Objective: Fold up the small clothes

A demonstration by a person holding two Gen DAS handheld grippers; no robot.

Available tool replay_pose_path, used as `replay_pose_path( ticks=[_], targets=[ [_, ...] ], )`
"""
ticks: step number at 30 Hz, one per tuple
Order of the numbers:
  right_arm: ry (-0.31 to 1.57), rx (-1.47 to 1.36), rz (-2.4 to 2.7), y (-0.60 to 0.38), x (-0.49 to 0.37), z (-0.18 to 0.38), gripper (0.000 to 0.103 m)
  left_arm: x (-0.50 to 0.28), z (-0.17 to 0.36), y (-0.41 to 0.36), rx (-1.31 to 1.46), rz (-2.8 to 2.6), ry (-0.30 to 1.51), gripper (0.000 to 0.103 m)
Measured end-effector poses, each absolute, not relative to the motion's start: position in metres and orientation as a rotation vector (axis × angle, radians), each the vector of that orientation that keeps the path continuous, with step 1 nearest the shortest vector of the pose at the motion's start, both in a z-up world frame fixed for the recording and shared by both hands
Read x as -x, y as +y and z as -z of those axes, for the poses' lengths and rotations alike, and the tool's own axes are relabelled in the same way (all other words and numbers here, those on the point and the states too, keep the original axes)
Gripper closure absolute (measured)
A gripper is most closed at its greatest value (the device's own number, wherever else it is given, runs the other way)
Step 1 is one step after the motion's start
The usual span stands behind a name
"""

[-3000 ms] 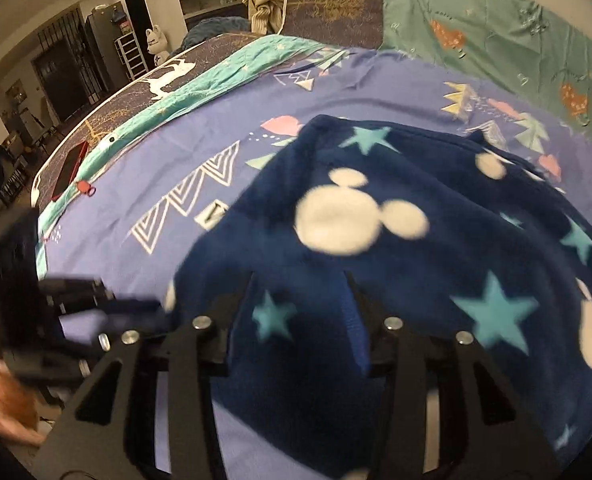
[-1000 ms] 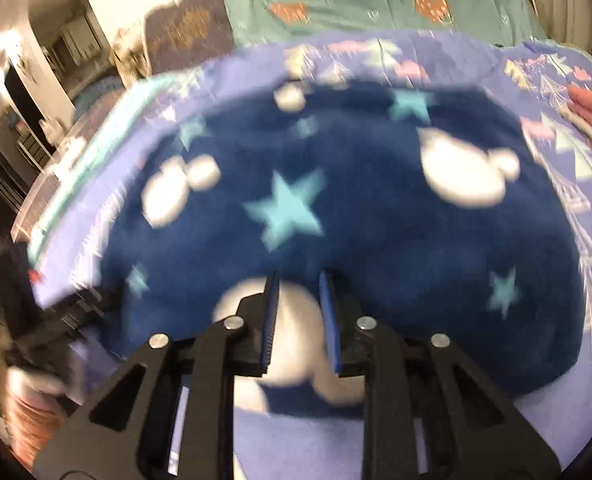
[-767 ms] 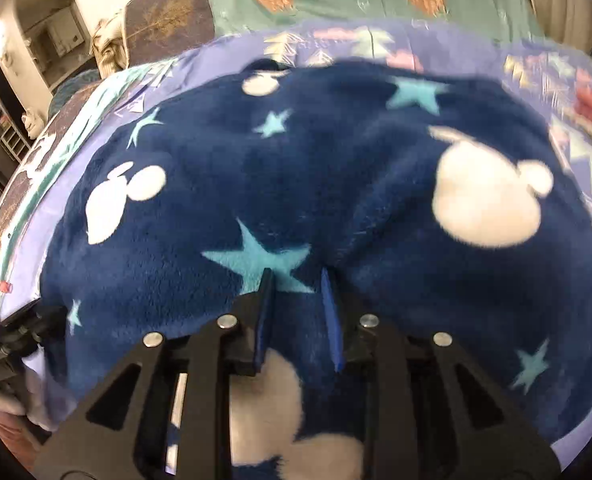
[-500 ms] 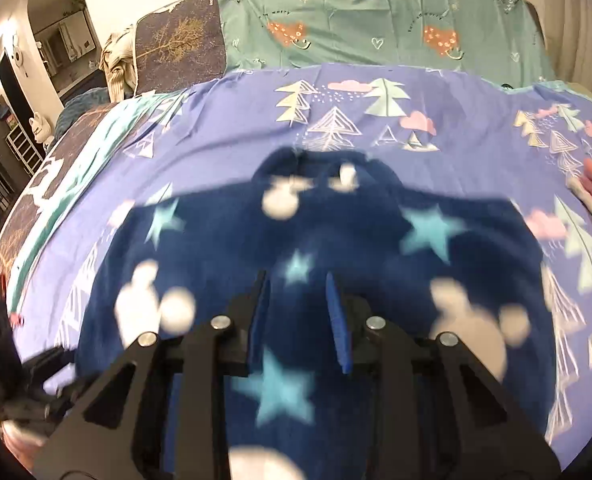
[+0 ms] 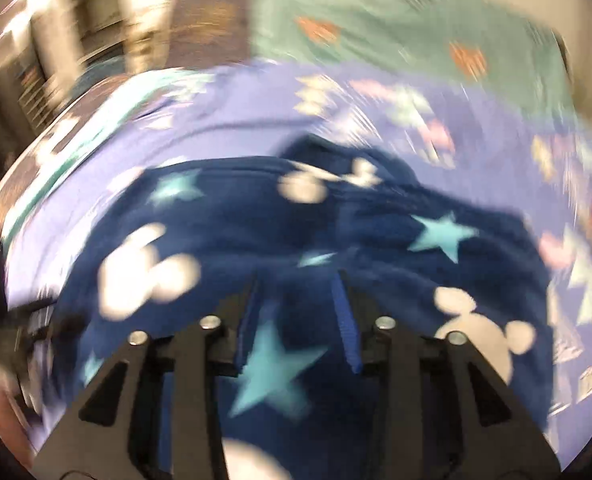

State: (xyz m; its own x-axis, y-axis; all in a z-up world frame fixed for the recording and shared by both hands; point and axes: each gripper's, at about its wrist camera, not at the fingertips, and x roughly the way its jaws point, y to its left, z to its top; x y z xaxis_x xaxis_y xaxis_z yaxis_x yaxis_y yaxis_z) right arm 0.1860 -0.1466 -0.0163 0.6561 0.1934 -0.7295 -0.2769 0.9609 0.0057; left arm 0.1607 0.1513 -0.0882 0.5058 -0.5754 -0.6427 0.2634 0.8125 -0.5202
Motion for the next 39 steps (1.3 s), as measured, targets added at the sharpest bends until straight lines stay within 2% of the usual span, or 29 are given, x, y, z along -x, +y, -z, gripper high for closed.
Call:
replay_pose_path(
  ticks=[2, 3, 7, 10, 19, 32, 35, 37, 39],
  targets=[
    [0.732, 0.258, -0.344, -0.117, -0.140, 0.010, 0.047, -0.156, 0.085, 0.154, 0.364, 0.500, 0.906, 0.027],
    [0.699, 0.325, -0.387, -0.101, -0.118, 0.011, 0.044, -0.153, 0.083, 0.155, 0.355, 0.489, 0.902, 0.027],
    [0.612, 0.547, -0.553, -0.043, -0.045, 0.028, 0.042, -0.137, 0.073, 0.170, 0.351, 0.436, 0.874, 0.027],
    [0.568, 0.678, -0.601, -0.012, -0.022, 0.046, 0.039, -0.126, 0.070, 0.190, 0.372, 0.374, 0.860, 0.027],
    [0.540, 0.873, -0.521, 0.038, -0.019, 0.097, 0.039, -0.125, 0.067, 0.219, 0.470, 0.414, 0.867, 0.027],
    [0.583, 0.893, -0.467, 0.039, -0.027, 0.107, 0.040, -0.229, 0.102, 0.180, 0.633, 0.649, 1.005, 0.028],
    [0.550, 0.907, -0.462, 0.054, -0.037, 0.110, 0.038, -0.241, 0.102, 0.175, 0.638, 0.642, 0.986, 0.038],
    [0.524, 0.897, -0.452, 0.062, -0.046, 0.111, 0.037, -0.247, 0.104, 0.175, 0.649, 0.597, 0.974, 0.070],
    [0.503, 0.885, -0.423, 0.065, -0.051, 0.111, 0.047, -0.248, 0.104, 0.176, 0.681, 0.592, 0.948, 0.075]
  ],
)
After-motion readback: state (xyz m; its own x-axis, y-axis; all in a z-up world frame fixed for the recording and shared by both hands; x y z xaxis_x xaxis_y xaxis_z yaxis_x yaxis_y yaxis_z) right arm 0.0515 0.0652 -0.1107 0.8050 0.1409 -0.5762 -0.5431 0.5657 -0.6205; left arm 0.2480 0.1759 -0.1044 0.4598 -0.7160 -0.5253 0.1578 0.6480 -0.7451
